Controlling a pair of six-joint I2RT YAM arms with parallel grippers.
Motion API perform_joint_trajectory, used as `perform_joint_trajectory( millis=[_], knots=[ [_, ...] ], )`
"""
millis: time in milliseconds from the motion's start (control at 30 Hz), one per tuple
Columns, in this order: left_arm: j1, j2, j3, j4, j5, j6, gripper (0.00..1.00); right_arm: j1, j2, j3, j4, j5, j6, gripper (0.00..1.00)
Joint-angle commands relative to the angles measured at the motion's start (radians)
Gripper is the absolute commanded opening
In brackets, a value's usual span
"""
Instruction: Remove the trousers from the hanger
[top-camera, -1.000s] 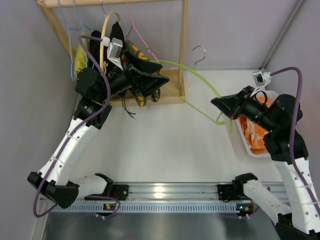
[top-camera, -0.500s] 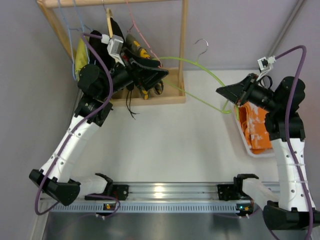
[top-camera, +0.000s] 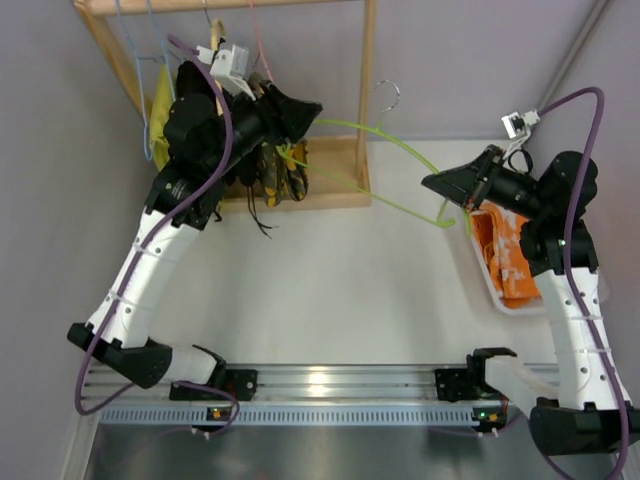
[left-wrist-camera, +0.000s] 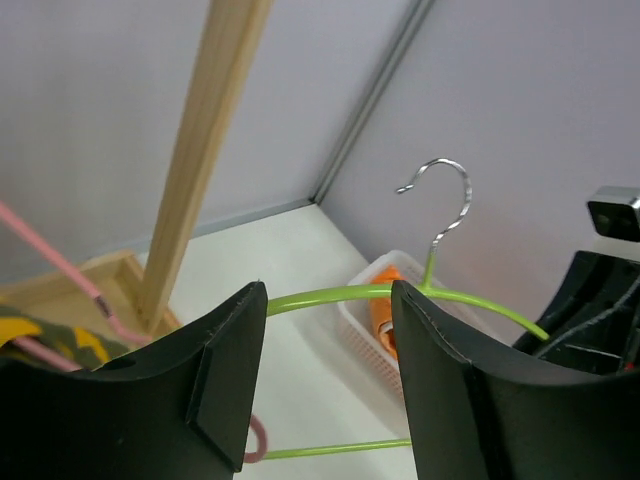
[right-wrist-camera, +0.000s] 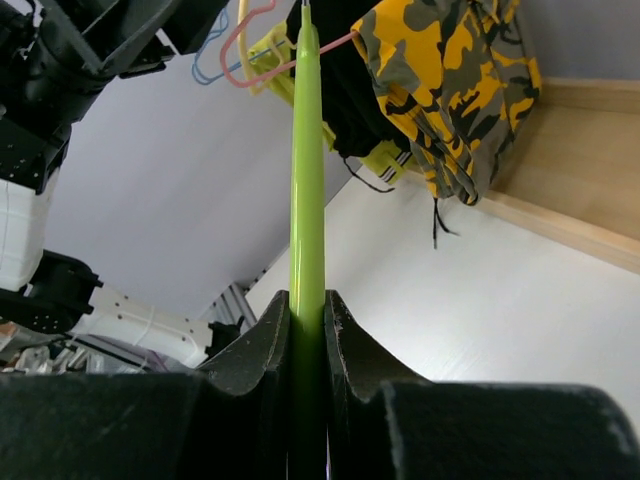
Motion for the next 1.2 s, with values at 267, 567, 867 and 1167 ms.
perform_joint_trajectory(
  millis=[267,567,867,1167],
  knots=[
    [0.215,-0.050,-0.030,-0.126,-0.073,-0.117,0.59,0.115,0.052,0.000,0.165,0.025,0.016,0.00],
    [0.215,0.025,0.050,-0.190,-0.112,-0.063,0.57,0.119,0.055,-0.001,0.165,0.020,0.016,0.00],
    [0.215,0.105,0.119,-0.189,-0.089,-0.095,0.19,0.124,0.058,0.002,0.142,0.022,-0.005,0.00],
    [0.249,0.063,0.069,-0.189,-0.101,-0.083,0.00,0.034,0.052,0.052,0.176,-0.035,0.048,0.00]
  ],
)
